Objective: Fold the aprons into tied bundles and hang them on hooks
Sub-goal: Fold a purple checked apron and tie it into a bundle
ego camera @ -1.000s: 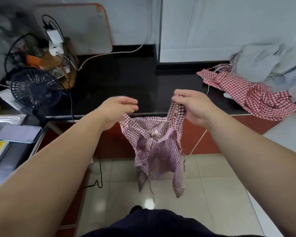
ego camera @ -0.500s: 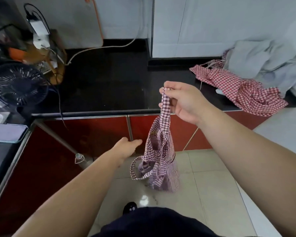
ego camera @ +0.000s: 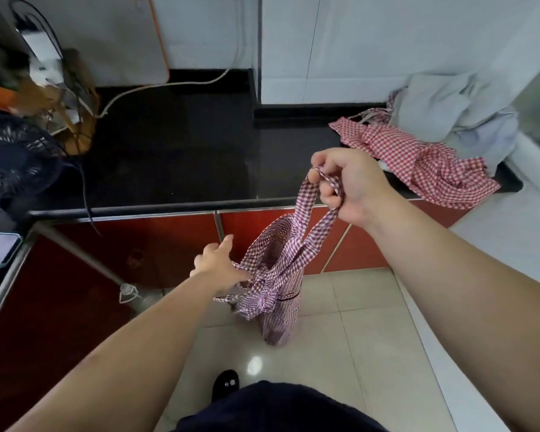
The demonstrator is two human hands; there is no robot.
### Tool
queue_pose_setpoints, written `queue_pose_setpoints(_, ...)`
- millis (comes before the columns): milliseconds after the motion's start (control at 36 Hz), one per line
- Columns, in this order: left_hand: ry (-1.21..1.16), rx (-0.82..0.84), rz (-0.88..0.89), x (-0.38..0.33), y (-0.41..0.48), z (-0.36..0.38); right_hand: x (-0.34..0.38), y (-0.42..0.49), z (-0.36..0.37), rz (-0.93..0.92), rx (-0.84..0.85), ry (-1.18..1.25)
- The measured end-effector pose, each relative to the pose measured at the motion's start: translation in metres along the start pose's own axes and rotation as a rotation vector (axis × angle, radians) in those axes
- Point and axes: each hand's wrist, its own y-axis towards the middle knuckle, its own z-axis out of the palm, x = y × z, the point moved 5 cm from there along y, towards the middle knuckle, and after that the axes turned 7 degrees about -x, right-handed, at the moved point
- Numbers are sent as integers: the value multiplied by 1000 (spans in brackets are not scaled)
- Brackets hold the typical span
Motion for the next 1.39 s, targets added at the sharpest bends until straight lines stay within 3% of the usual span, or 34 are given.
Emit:
queue_pose_setpoints(306, 129, 121, 62, -23, 1, 33, -4, -10, -14, 41, 19, 73)
queue_pose_setpoints(472, -111, 2, 83, -39, -3, 35, -1, -9, -15, -1, 43, 53)
queue_pose_setpoints(556, -212, -138, -5, -34, 2, 15, 5, -4, -31, -106, -143, 30)
queue_pose_setpoints(611, -242, -183, -43, -24, 7, -1, 11, 2, -53, -229, -410, -40)
queue_pose_setpoints(694, -117, -83, 69, -23, 13, -17, 19, -1, -83, -423, -851, -424)
queue_pose_setpoints(806, 169, 15, 291, -40, 14, -30, 8, 1, -91, -484, -885, -542)
queue_pose_setpoints(917, 381, -58, 205, -33, 22, -49, 3, 3, -93, -467, -930, -546)
queue_pose_setpoints(972, 391, -122, 78, -21, 21, -60, 2, 7, -93, -440, -916, -528)
queue_pose_setpoints(1056, 138, -218, -45, -11, 22, -71, -3, 21, -91, -391, -754, -407)
queue_pose_setpoints(1139, -388, -202, -142, -12, 28, -69, -9, 28, -73, -266, -441, -362)
queue_pose_setpoints(1222, -951, -99, -263, -18, 17, -68, -18, 25, -59, -128, -178, -608)
queue_pose_setpoints(1306, -1236, -34, -120, -36, 7, -87, -20, 23, -61, -169, -192, -875)
queue_pose_setpoints(1333, -1289, -32, -66, -40, 6, -95, -20, 22, -62, -162, -222, -827)
queue_pose_setpoints(1389, -1338, -20, 6, -45, 5, -109, -23, 20, -63, -33, -238, -458)
